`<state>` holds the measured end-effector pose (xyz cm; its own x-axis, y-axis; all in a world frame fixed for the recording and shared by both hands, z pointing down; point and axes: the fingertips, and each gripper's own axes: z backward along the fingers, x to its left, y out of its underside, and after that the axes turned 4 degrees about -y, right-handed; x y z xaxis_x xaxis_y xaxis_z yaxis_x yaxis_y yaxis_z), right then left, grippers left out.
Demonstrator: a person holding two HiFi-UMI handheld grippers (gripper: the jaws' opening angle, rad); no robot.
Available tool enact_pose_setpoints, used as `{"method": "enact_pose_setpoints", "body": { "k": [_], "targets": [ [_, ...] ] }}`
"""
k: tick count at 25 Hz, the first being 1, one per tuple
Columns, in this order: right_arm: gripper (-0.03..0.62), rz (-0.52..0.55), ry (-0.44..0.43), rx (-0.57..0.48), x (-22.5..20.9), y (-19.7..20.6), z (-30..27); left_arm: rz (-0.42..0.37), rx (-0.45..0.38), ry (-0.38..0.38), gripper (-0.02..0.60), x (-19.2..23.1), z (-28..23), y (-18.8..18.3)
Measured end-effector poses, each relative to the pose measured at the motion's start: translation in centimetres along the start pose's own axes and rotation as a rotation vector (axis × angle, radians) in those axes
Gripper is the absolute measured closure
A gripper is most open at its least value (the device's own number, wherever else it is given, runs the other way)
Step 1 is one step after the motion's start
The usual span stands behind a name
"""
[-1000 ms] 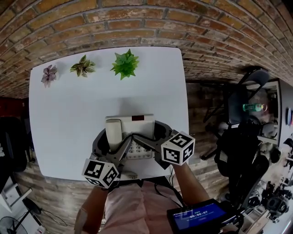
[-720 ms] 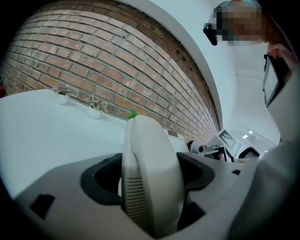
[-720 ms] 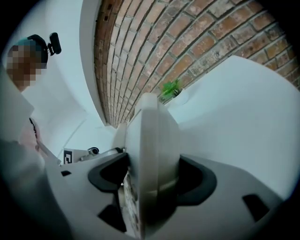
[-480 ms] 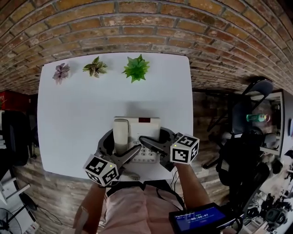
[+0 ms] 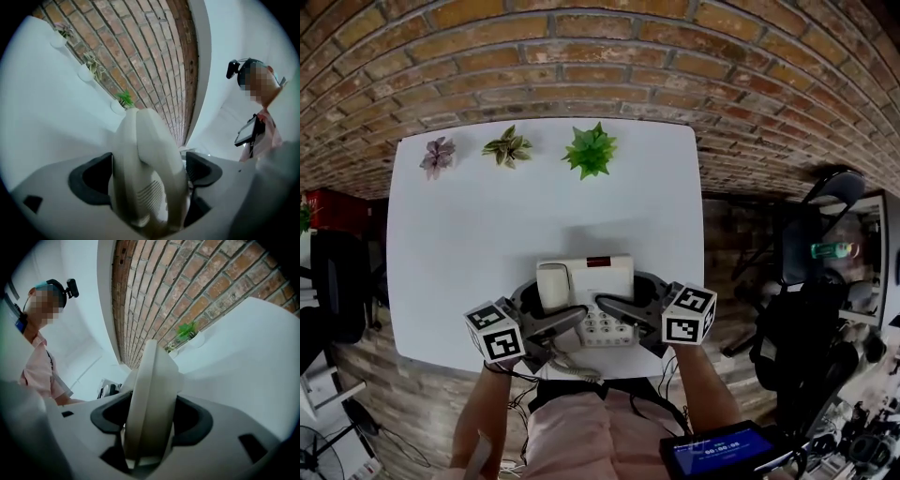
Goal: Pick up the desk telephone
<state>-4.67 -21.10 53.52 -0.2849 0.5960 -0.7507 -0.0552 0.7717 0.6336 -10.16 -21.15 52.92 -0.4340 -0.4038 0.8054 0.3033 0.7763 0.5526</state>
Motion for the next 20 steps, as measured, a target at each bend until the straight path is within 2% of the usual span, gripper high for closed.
{"method": "enact_pose_setpoints", "body": {
  "k": [3,7,9,12,20],
  "targets": [
    [0.324,0.014,-0.006,-0.007,0.3,0.0,0.2,0.025,-0.003,0.013,0.100,0.0,0.0,-0.2],
    [0.319,0.002,0.028,-0.008,-0.3,-0.1,0.1,0.004,-0.036,-0.048,0.129,0.4,0.0,-0.6],
    [0.312,-0.011,0.052,0.001,-0.5,0.1,0.2,-0.025,-0.057,-0.077,0.133,0.1,0.0,-0.7],
    [0.296,-0.035,0.078,0.020,-0.6,0.7,0.4,-0.078,-0.047,-0.101,0.137,-0.5,-0.1,-0.4],
    [0.295,-0.022,0.107,0.048,0.4,0.7,1.1,-0.122,-0.042,-0.113,0.143,-1.7,0.1,-0.1]
  ]
}}
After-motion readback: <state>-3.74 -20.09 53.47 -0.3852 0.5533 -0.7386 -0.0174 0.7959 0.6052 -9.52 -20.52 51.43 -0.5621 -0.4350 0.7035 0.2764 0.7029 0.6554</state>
